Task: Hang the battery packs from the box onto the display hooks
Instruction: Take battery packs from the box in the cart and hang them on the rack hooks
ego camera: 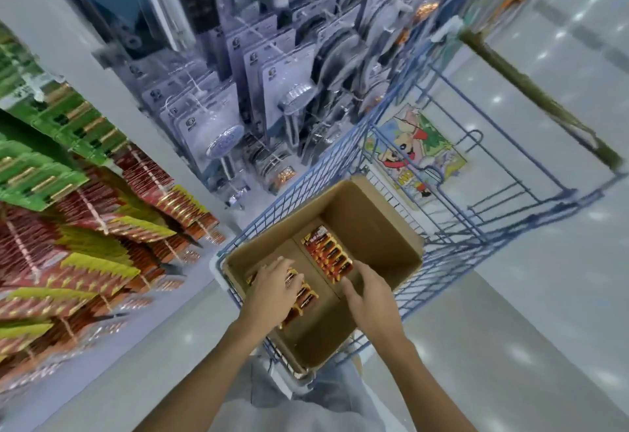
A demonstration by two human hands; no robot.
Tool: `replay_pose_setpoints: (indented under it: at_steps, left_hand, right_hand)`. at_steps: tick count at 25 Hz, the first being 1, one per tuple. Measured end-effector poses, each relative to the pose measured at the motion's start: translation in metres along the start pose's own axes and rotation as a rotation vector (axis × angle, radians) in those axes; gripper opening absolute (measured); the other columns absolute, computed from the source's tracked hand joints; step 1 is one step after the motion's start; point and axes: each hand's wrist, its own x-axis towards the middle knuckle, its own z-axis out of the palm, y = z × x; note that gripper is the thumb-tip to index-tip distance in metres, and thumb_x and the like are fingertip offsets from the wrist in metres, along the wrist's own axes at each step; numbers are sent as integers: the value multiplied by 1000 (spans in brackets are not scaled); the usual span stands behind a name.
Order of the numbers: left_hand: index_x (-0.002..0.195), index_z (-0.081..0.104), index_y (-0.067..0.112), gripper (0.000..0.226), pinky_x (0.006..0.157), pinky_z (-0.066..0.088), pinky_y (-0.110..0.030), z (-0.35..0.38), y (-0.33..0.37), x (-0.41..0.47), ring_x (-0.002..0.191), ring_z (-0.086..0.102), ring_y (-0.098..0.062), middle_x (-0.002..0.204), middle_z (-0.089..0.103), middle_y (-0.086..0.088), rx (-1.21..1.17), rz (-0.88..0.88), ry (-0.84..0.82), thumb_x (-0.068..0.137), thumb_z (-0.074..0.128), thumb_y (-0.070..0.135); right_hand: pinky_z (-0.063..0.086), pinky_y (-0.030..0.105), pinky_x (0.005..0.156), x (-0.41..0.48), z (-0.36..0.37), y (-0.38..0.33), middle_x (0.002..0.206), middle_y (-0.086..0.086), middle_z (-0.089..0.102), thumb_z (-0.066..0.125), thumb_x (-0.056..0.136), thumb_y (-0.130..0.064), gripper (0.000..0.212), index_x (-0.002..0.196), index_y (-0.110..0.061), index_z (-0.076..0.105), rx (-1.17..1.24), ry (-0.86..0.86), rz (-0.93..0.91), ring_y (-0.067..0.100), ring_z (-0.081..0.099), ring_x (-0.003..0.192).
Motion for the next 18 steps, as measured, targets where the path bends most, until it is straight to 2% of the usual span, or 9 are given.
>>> replay_pose_setpoints:
  at_steps: [3, 6, 10, 12, 15, 18]
  left_hand:
    - [147, 52, 24, 46, 114, 45, -39, 29, 4, 21, 141, 48, -19, 151, 54, 2, -3, -157, 43, 105, 51, 42]
    - [146, 52, 23, 44, 113, 46, -42, 58, 4, 44, 136, 54, -21, 148, 57, 1, -49, -306, 56, 106, 52, 40]
    - [149, 49, 22, 46, 108, 50, -43, 97, -14, 85, 125, 63, -26, 140, 64, -8, -192, -515, 46, 106, 53, 36]
    - [148, 50, 22, 44, 106, 50, -41, 116, -25, 105, 121, 65, -29, 134, 67, -11, -232, -607, 73, 105, 54, 33]
    - [138, 56, 17, 36, 96, 50, -39, 139, -40, 129, 116, 66, -30, 125, 69, -12, -287, -742, 165, 106, 54, 32]
    - [136, 53, 13, 39, 98, 49, -44, 161, -67, 146, 121, 61, -37, 132, 63, -16, -405, -951, 267, 103, 57, 34]
  right_hand:
    - [47, 35, 107, 50, -9, 11, 138, -6, 61, 56, 103, -41, 47, 147, -27, 49, -43, -143, -2, 17, 56, 130]
    - [53, 40, 102, 103, -4, 26, 123, -8, 68, 58, 101, -39, 34, 135, -29, 56, -100, -264, -62, 17, 63, 117]
    - [58, 41, 92, 177, 24, 41, 110, 2, 73, 58, 101, -35, 26, 122, -20, 62, -235, -373, -99, 24, 71, 103]
    - [56, 42, 93, 209, 45, 46, 112, 9, 73, 56, 102, -35, 30, 122, -15, 64, -327, -453, -56, 31, 69, 106]
    - [53, 45, 98, 243, 78, 63, 117, 10, 71, 55, 102, -39, 32, 120, -16, 66, -400, -560, 48, 31, 67, 109]
    - [50, 40, 97, 268, 109, 84, 124, 9, 68, 55, 100, -42, 38, 129, -18, 62, -476, -589, 66, 31, 63, 115]
